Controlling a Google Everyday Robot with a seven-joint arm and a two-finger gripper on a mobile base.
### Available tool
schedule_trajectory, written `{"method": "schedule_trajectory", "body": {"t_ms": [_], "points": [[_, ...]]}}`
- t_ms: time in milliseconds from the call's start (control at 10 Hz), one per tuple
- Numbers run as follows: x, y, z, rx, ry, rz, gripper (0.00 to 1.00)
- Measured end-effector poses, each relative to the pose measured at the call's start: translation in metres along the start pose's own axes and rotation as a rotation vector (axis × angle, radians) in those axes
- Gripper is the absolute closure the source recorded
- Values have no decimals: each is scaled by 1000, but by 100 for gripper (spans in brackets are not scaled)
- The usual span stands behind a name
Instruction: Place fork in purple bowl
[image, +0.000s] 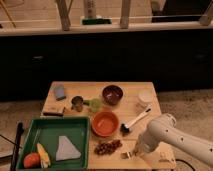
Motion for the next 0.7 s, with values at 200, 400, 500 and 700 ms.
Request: {"method": "schedule_trajectory", "body": {"t_ms": [200,400,500,700], "points": [[-1,-1,-1,0,0,-2,100],[2,-9,-9,21,2,-11,100],[1,-20,-22,42,-2,-17,100],[-1,-27,-33,54,-3,-29,100]]}}
